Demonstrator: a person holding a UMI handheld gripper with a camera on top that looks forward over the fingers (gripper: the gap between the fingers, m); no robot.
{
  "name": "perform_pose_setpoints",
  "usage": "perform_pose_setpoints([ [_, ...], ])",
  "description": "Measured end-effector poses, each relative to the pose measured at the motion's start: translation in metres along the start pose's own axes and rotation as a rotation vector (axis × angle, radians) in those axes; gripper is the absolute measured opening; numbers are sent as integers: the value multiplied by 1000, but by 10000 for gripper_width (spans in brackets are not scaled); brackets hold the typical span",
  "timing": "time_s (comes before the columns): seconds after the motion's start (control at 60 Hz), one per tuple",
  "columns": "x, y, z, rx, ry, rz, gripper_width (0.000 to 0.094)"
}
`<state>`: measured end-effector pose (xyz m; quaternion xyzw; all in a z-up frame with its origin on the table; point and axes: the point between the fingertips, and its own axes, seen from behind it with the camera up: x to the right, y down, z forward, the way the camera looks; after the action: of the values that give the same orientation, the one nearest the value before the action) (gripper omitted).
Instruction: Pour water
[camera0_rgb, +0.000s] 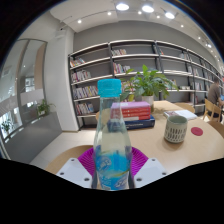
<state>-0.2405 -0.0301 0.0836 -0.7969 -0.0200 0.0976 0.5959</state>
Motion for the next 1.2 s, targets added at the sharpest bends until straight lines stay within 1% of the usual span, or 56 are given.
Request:
perform_pose_setpoints([
  [0.05, -6, -10, 4, 3, -42, 34, 417],
  [0.1, -5, -21, 11, 2, -61, 89, 417],
  [0.217, -3, -56, 31, -2, -122, 307, 418],
  [0.3, 14, -80, 46, -37, -127, 506, 419],
  [0.333, 23, -85, 56, -28, -132, 588, 418],
  [0.417, 38, -106, 66, -54, -142, 843, 420],
  [0.483, 51, -119, 76, -55, -153, 1042, 421],
  [0.5, 54, -120, 83, -34, -165, 1075, 422],
  [0.517, 54, -135, 71, -32, -164, 1108, 422],
  [0.533, 60, -135, 83, -11, -173, 1139, 421],
  [0.617, 78, -153, 94, 36, -194, 1351, 421],
  [0.65, 84, -157, 98, 40, -201, 1428, 420],
  [0.667, 83, -164, 86, 32, -200, 1469, 420],
  [0.733, 98, -160, 102, 33, -195, 1609, 422],
  [0.783, 103, -157, 108, 18, -193, 1702, 421],
  [0.8, 102, -162, 96, 12, -191, 1736, 420],
  [0.817, 110, -158, 111, 21, -188, 1759, 421],
  [0.917, 125, -162, 121, 47, -202, 1931, 420],
  [1.083, 158, -159, 118, 105, -199, 2172, 420],
  [1.117, 160, -158, 128, 118, -193, 2199, 419],
  [1.2, 164, -156, 128, 123, -190, 2232, 419],
])
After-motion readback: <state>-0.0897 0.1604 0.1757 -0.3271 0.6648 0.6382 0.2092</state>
